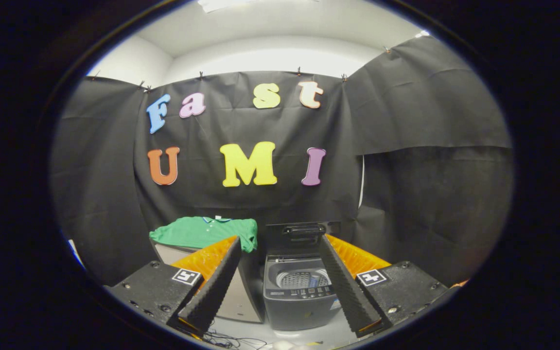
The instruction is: Put the clothes into the washing machine and then close the washing machine lid.
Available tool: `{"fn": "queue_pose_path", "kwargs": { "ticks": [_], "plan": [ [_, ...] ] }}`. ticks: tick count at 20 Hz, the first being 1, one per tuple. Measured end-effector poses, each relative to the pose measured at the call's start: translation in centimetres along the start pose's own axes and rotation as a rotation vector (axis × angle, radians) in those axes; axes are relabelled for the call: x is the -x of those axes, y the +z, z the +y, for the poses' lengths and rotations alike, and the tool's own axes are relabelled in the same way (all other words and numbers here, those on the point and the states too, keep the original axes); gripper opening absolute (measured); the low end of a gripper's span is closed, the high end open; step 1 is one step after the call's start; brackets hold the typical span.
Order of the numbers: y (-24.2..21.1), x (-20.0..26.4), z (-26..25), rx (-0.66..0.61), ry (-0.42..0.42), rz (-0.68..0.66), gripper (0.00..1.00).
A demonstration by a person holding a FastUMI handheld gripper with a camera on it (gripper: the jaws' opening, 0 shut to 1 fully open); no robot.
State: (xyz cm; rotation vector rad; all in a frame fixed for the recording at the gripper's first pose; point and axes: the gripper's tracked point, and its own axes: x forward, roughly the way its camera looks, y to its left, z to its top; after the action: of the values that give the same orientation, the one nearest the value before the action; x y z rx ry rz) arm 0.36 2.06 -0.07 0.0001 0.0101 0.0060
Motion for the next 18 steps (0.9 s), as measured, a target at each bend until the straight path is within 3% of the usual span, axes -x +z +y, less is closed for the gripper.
{"fn": "queue_pose_path", "kwargs": {
  "ticks": [10,18],
  "plan": [
    [4.0,-3.0,4.3,-0.013,0.032,-0.033,1.00],
    [8.8,-11.1,12.4,-0.073,0.109,-0.021,1.00]
  ]
}}
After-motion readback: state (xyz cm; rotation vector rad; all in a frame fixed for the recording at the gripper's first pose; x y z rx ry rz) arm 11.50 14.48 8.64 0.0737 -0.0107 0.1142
